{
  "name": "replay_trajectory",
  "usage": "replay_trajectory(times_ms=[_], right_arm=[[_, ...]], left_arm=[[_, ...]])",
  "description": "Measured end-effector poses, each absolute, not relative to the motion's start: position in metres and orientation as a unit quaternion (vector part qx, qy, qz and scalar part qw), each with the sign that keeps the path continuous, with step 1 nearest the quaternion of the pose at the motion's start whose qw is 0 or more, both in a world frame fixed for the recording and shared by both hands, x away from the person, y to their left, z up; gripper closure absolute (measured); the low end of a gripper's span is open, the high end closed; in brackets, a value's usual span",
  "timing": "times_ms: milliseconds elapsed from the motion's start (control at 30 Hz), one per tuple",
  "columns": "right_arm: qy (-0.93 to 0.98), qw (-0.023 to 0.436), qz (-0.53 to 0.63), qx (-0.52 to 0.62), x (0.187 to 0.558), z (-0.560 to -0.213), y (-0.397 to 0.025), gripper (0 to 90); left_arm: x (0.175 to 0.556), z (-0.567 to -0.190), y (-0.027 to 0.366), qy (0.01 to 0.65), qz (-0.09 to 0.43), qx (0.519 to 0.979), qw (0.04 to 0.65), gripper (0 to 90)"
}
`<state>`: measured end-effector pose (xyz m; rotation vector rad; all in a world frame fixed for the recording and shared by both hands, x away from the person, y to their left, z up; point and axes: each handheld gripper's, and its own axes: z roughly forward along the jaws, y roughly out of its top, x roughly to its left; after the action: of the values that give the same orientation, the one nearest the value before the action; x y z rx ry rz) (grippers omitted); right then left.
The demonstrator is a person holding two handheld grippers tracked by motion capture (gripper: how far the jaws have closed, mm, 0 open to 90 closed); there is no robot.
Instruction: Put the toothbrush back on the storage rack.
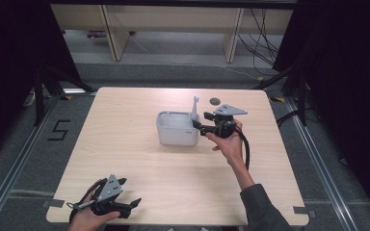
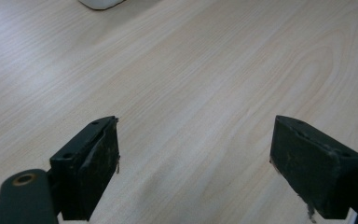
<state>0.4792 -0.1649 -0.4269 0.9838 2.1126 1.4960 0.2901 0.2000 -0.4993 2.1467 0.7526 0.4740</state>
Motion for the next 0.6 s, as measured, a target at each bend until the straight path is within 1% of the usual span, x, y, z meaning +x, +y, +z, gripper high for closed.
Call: replay_trajectory(times_ms=[67, 100, 133, 200, 233, 267, 333, 400, 467, 600], right_arm=[[0.753, 0.186, 0.528, 0.346, 0.477, -0.426, -0.167, 37.6], [0.753, 0.196, 0.525, 0.344, 0.476, -0.426, -0.168, 37.1], [0.754, 0.184, 0.524, 0.351, 0.474, -0.426, -0.169, 36.8], [0.755, 0.193, 0.524, 0.344, 0.474, -0.426, -0.170, 36.8], [0.754, 0.181, 0.526, 0.349, 0.472, -0.426, -0.170, 36.8], [0.754, 0.190, 0.523, 0.348, 0.470, -0.426, -0.172, 36.2], [0.754, 0.182, 0.522, 0.355, 0.468, -0.425, -0.172, 36.0], [0.754, 0.190, 0.524, 0.347, 0.466, -0.423, -0.175, 35.1], [0.756, 0.184, 0.524, 0.348, 0.464, -0.423, -0.175, 35.1], [0.754, 0.185, 0.529, 0.343, 0.460, -0.421, -0.175, 34.0]], left_arm=[[0.290, -0.499, 0.200, 0.297, 0.187, 0.848, 0.397, 15.1], [0.290, -0.499, 0.200, 0.298, 0.187, 0.848, 0.398, 15.1], [0.290, -0.499, 0.200, 0.297, 0.187, 0.848, 0.398, 15.1], [0.290, -0.499, 0.200, 0.298, 0.187, 0.847, 0.398, 15.1], [0.290, -0.499, 0.200, 0.298, 0.187, 0.847, 0.398, 15.1], [0.290, -0.499, 0.200, 0.297, 0.187, 0.848, 0.398, 15.1], [0.290, -0.499, 0.200, 0.298, 0.187, 0.847, 0.398, 15.1], [0.290, -0.499, 0.200, 0.298, 0.187, 0.847, 0.398, 15.2], [0.290, -0.499, 0.200, 0.297, 0.188, 0.848, 0.398, 15.1], [0.290, -0.499, 0.200, 0.297, 0.188, 0.847, 0.398, 15.1]])
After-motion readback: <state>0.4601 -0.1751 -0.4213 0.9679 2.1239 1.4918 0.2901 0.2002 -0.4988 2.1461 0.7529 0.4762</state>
